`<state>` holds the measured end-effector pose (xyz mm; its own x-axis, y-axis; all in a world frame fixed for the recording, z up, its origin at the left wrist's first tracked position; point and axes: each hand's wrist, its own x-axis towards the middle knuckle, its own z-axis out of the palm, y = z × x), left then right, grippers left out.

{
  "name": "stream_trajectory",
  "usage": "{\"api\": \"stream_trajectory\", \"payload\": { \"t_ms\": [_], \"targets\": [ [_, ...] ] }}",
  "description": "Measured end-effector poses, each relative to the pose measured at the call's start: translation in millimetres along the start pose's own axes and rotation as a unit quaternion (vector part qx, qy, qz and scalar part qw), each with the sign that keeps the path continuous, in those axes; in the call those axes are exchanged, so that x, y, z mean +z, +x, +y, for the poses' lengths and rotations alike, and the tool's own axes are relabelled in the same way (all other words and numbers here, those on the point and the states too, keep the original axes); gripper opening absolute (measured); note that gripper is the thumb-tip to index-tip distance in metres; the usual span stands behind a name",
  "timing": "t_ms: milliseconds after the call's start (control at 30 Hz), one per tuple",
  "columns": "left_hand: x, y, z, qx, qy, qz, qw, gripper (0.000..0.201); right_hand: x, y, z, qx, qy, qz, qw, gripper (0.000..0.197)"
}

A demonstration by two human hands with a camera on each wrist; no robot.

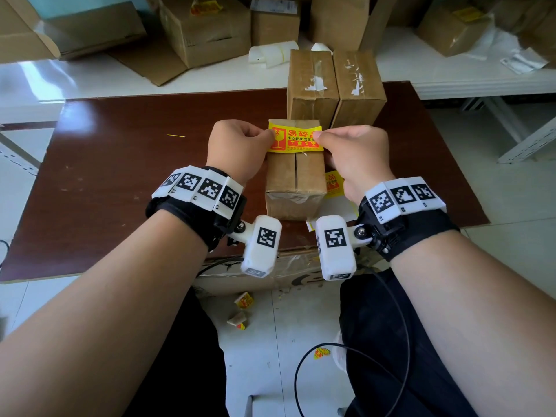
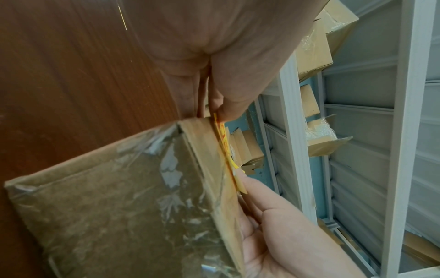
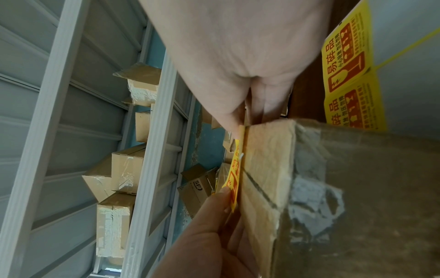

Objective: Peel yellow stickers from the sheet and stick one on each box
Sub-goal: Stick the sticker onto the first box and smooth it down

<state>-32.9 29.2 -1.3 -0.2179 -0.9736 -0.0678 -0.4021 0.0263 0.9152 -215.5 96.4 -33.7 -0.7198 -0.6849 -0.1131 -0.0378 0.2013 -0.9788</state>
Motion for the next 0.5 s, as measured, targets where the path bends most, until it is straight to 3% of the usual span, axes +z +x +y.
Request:
{"api": "stream_trajectory", "payload": {
  "t_ms": [500],
  "targets": [
    [2.4,0.2,-1.1,-0.005,-0.015,-0.006,1.000,0.028,0.0,1.9,2.8,0.004,0.002,0.001,1.000,0.010]
  ]
}}
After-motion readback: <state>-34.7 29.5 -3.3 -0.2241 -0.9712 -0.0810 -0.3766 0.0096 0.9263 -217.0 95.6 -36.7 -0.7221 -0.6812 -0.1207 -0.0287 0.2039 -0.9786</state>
